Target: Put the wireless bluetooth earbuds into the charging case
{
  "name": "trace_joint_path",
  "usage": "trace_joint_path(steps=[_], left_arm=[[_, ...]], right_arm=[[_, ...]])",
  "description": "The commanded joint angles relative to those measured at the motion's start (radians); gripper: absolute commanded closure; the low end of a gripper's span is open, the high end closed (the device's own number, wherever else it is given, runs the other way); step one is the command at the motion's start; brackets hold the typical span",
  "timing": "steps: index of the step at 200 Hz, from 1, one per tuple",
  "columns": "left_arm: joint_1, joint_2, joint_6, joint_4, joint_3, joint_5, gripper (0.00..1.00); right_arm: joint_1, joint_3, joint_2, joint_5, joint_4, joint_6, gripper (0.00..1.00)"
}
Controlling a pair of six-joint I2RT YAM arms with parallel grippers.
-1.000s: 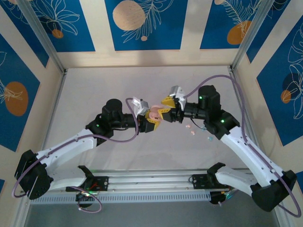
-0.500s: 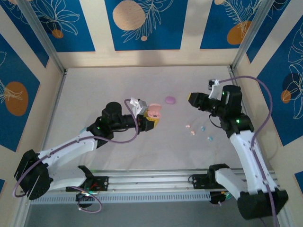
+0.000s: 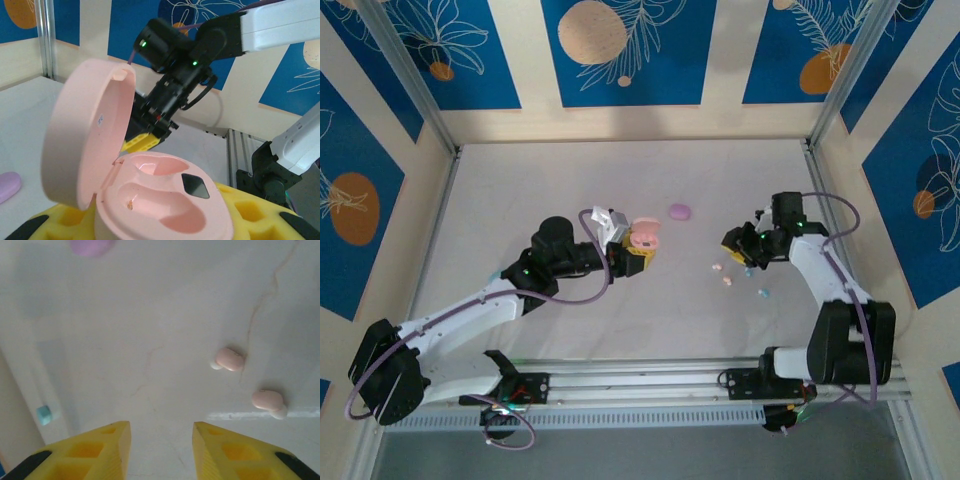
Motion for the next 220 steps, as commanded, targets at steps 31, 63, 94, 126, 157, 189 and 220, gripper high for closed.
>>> trace_joint_path(steps=[31,63,94,126,157,189,220], left_arm=[[-0.011,-0.037,-0.006,0.022,-0.013,0.014,0.74],[-0.01,-0.038,-0.003,0.015,-0.014,0.01,0.74],[-0.01,-0.038,-0.005,0.009,-0.011,0.009,0.74],[-0.01,-0.036,-0.002,0.002,-0.002,0.009,0.74],[-0.01,-0.032,0.001,-0.007,0.006,0.013,0.74],[-0.01,-0.031,0.004,-0.01,0.009,0.012,0.74],[-0.011,-0.032,0.005,-0.015,0.012,0.011,0.74]], right_arm=[[0.073,0.042,0.165,0.14,-0.064,-0.036,0.61],[0.096,0.073,0.23,0.168,-0.067,-0.035,0.58],[0.104,0.097,0.271,0.176,-0.059,-0.035,0.58],[0.111,0.115,0.304,0.177,-0.051,-0.032,0.57],[0.118,0.135,0.331,0.18,-0.056,-0.028,0.57],[0.125,0.147,0.353,0.182,-0.053,-0.028,0.57],[0.132,0.165,0.371,0.197,-0.052,-0.039,0.57]])
